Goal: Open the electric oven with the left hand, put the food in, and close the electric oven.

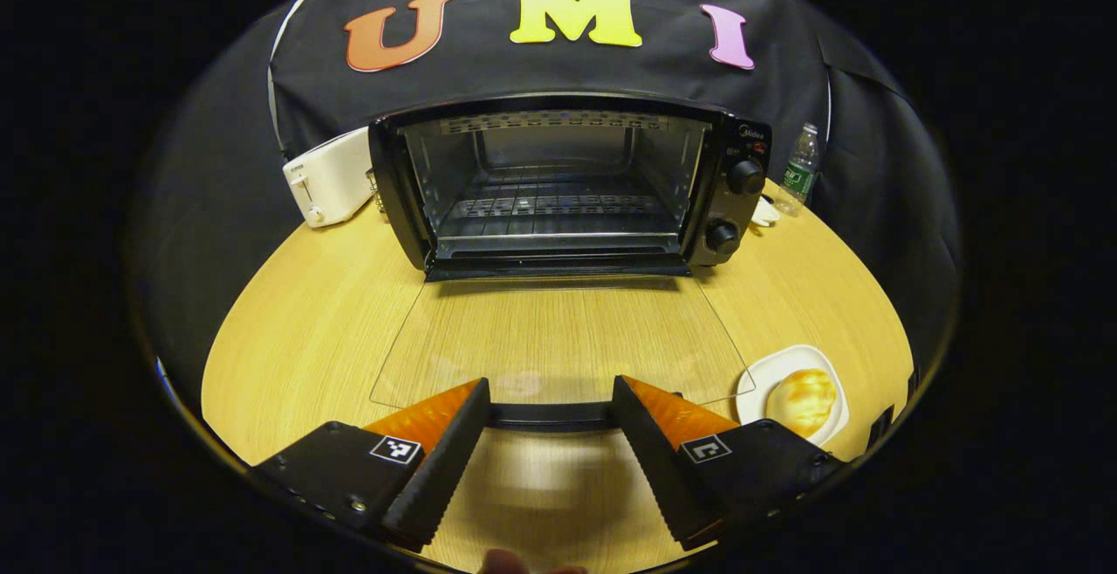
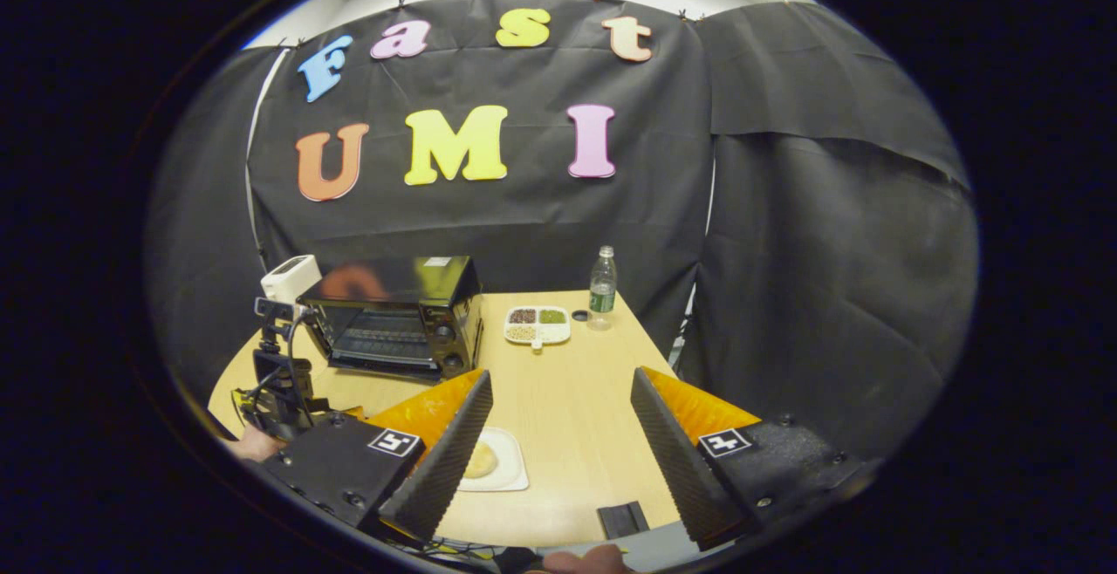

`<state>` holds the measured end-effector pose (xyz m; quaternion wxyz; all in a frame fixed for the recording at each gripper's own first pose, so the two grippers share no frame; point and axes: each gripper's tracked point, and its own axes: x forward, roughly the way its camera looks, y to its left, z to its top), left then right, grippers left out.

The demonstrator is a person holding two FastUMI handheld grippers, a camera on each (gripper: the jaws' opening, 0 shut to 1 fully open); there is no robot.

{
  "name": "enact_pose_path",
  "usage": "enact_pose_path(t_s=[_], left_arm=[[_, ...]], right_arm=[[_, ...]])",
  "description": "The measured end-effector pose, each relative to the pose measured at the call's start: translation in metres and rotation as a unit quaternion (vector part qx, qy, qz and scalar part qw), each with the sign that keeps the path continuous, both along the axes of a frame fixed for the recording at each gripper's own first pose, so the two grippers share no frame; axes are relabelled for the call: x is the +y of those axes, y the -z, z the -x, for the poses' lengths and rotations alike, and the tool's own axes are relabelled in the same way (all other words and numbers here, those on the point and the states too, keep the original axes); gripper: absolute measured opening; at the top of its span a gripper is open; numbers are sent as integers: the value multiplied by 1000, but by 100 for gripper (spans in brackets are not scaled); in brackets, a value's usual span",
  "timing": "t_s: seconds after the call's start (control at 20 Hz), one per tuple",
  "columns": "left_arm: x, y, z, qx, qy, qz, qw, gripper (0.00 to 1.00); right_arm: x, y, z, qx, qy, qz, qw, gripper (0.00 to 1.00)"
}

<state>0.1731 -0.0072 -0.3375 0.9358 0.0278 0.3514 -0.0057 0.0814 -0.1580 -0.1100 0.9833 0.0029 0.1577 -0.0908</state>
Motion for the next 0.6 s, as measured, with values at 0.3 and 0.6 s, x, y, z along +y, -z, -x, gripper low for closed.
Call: enact_pose_path(t_s=[0.3, 0.6], left_arm=[[8, -53, 30, -48, 18, 25, 998, 94], [32, -129, 70, -125, 15, 23, 992, 94]], right_arm=[[24, 21, 16, 15, -19, -15, 1000, 100], [58, 55, 10, 45, -60, -15, 997, 100]])
